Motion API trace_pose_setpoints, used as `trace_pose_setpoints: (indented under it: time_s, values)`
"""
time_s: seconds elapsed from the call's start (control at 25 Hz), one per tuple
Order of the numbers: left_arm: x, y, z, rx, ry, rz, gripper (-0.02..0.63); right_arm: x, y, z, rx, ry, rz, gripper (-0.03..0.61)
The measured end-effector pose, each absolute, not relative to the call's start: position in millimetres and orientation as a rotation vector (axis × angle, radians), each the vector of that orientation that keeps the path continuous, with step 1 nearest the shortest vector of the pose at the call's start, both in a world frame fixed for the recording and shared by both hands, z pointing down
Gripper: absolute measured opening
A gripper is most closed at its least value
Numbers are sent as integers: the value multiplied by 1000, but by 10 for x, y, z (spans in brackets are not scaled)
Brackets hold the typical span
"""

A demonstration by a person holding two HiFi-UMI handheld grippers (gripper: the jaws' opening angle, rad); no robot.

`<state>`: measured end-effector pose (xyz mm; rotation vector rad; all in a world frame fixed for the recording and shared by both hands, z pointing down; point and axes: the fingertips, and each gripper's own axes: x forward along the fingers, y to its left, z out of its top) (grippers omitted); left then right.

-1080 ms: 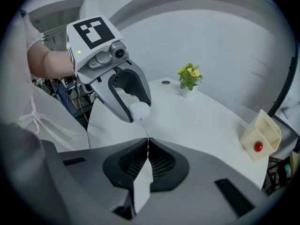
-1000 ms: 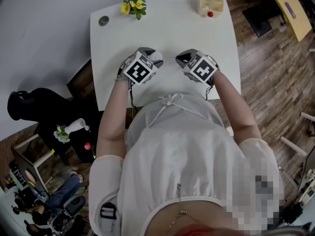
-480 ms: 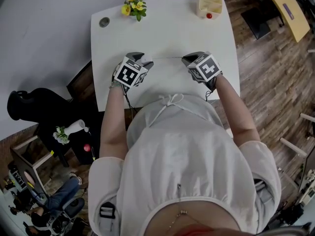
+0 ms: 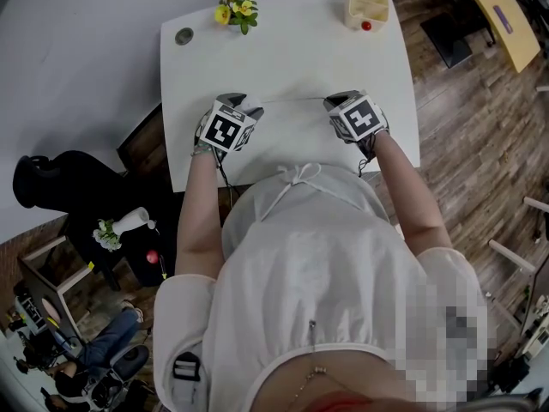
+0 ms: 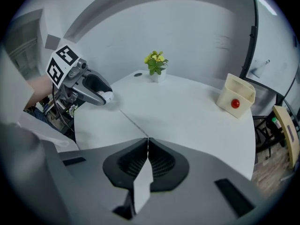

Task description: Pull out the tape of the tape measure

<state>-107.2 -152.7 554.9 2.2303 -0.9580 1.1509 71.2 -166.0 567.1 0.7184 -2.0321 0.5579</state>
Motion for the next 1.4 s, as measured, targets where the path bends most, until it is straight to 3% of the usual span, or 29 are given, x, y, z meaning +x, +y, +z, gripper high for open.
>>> trace_pose_setpoints:
  time_s: [1.4]
  values:
    - [-1589,-1497,5642,2182,-1107,1164,229,1263,-1691,5988,963,-1870,643,11]
